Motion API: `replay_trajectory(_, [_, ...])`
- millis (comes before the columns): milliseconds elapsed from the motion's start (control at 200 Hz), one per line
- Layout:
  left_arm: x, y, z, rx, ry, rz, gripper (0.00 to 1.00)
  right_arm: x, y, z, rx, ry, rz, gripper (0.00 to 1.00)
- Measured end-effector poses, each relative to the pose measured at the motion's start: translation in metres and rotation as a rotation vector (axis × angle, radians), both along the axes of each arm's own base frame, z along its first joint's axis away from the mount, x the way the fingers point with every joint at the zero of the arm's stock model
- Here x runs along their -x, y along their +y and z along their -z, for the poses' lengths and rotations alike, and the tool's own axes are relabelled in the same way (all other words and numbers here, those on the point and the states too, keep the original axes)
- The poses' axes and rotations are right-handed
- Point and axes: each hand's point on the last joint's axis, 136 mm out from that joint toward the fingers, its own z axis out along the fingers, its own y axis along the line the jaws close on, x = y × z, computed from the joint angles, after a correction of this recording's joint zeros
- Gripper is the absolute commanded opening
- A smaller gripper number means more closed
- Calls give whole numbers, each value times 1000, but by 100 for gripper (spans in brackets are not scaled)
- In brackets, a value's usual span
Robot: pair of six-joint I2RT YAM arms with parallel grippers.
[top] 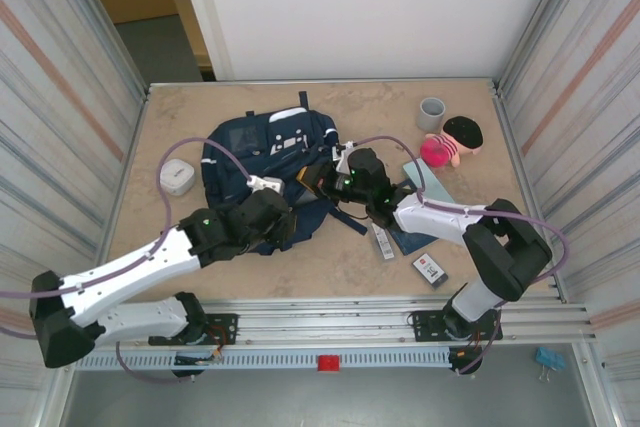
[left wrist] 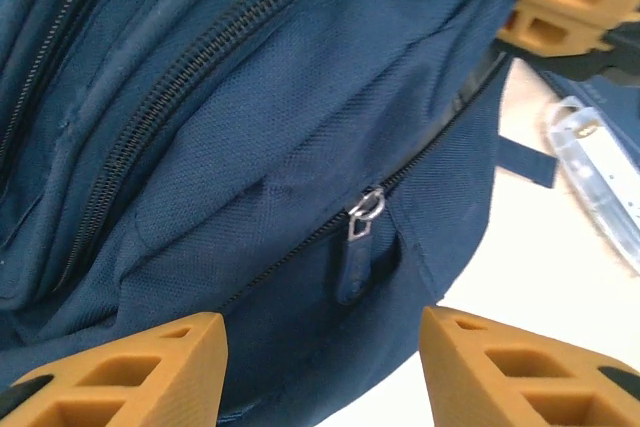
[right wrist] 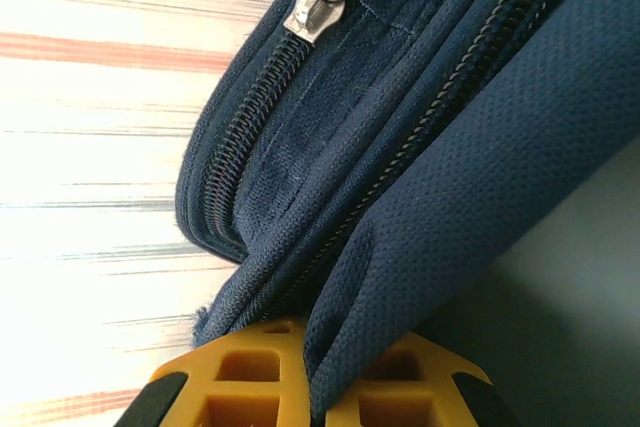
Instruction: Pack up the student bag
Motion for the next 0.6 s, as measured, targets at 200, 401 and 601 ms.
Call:
replay_trajectory(200, [-8, 6, 11, -22, -31, -52, 51, 3, 5, -1, 15, -40, 2, 0])
replay_trajectory(401, [-14, -2, 19, -20, -40, -51, 46, 1, 5, -1, 30, -62, 20, 0])
replay_trajectory(601, [-17, -4, 27, -42, -30, -56, 44, 6, 14, -10, 20, -82, 10, 0])
